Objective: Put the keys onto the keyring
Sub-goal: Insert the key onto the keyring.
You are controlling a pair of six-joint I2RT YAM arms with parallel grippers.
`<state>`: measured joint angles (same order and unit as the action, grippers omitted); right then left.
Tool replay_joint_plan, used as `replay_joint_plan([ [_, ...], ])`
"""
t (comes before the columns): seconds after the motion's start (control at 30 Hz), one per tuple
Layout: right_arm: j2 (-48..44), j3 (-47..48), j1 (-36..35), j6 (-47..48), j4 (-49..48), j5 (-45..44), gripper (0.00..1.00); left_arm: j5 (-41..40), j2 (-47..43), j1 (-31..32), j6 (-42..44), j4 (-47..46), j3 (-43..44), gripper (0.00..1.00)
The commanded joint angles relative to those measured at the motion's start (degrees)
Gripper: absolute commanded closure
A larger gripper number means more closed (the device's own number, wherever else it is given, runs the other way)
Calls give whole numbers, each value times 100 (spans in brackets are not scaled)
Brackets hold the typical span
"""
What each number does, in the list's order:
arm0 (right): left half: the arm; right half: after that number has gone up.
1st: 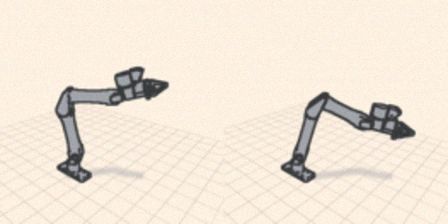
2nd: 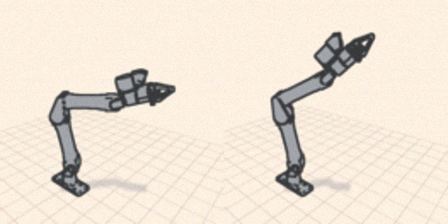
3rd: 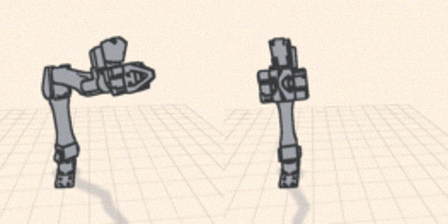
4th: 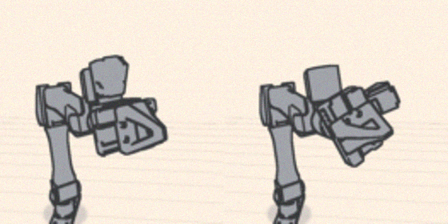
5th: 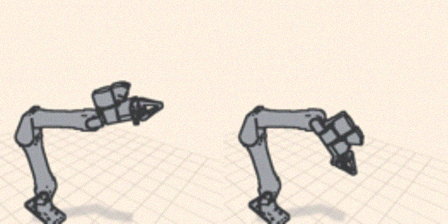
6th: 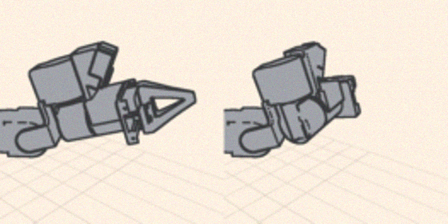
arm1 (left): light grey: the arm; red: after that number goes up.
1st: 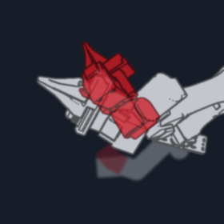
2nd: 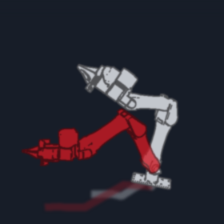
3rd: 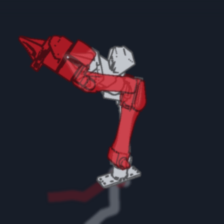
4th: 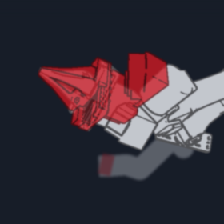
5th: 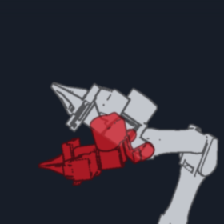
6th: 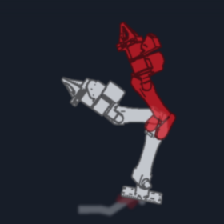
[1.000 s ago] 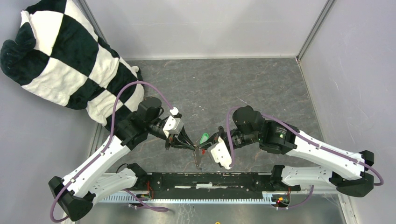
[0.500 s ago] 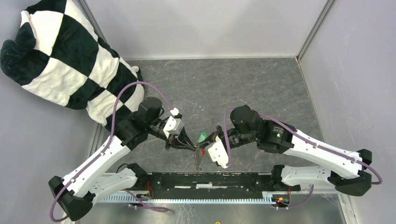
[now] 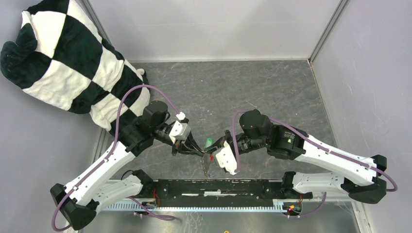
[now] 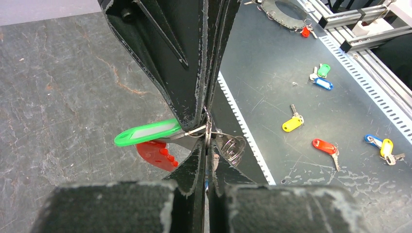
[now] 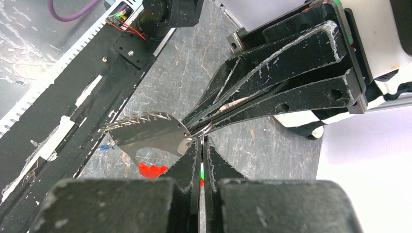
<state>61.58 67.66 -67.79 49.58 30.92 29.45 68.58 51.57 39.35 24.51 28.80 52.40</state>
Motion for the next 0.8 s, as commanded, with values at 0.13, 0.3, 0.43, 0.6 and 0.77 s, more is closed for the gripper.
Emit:
replay_joint_plan([
  [0.13, 77, 240, -52, -28, -380, 113, 99, 42, -59, 2, -116, -289, 42, 98],
  [0.3, 222, 356, -51, -67, -370, 44, 99, 50, -49, 11, 29, -165, 61, 98],
  [0.43, 352, 462, -58, -120, -317, 5, 100, 44, -37, 19, 114, -81, 77, 98],
  [0.6, 390, 482, -59, -168, -406, -46, 99, 35, -41, 36, 132, -78, 69, 98],
  [0.77, 396, 450, -58, -285, -617, -89, 100, 19, -36, 45, 157, -84, 67, 98],
])
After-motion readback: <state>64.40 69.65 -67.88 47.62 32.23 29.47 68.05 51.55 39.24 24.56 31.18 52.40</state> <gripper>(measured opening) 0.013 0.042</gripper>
